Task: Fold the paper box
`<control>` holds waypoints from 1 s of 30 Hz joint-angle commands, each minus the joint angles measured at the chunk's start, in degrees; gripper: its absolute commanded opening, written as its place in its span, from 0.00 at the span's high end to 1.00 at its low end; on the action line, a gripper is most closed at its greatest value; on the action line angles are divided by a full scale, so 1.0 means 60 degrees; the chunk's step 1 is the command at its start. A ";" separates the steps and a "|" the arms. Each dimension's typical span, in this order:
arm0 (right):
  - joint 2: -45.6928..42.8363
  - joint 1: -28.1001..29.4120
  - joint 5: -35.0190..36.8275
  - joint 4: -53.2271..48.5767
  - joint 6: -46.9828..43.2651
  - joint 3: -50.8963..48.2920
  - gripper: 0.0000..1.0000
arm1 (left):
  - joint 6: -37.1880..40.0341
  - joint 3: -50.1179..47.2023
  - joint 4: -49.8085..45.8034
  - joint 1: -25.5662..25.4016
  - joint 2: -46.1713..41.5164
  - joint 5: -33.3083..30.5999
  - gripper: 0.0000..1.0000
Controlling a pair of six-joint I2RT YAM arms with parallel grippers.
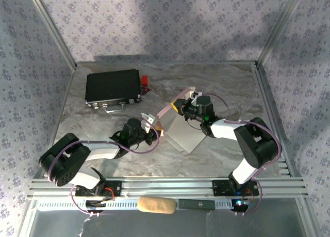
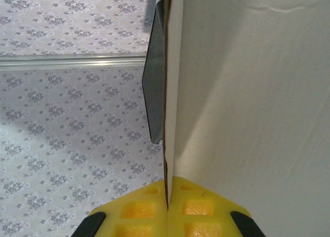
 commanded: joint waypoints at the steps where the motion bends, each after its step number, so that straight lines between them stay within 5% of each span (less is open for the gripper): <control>1: 0.0121 0.0198 0.0093 0.0082 -0.0243 -0.0224 1.00 | -0.0057 0.0321 0.0849 -0.0165 0.0194 -0.0480 0.69; 20: 0.1701 0.0842 0.1101 0.4170 0.0189 -0.1152 1.00 | -0.0516 0.0613 0.1260 -0.0627 0.0422 -0.2402 0.71; 30: 0.1860 0.0892 0.1259 0.4382 0.0379 -0.1088 1.00 | -0.0589 0.0814 0.1151 -0.0855 0.0483 -0.3119 0.71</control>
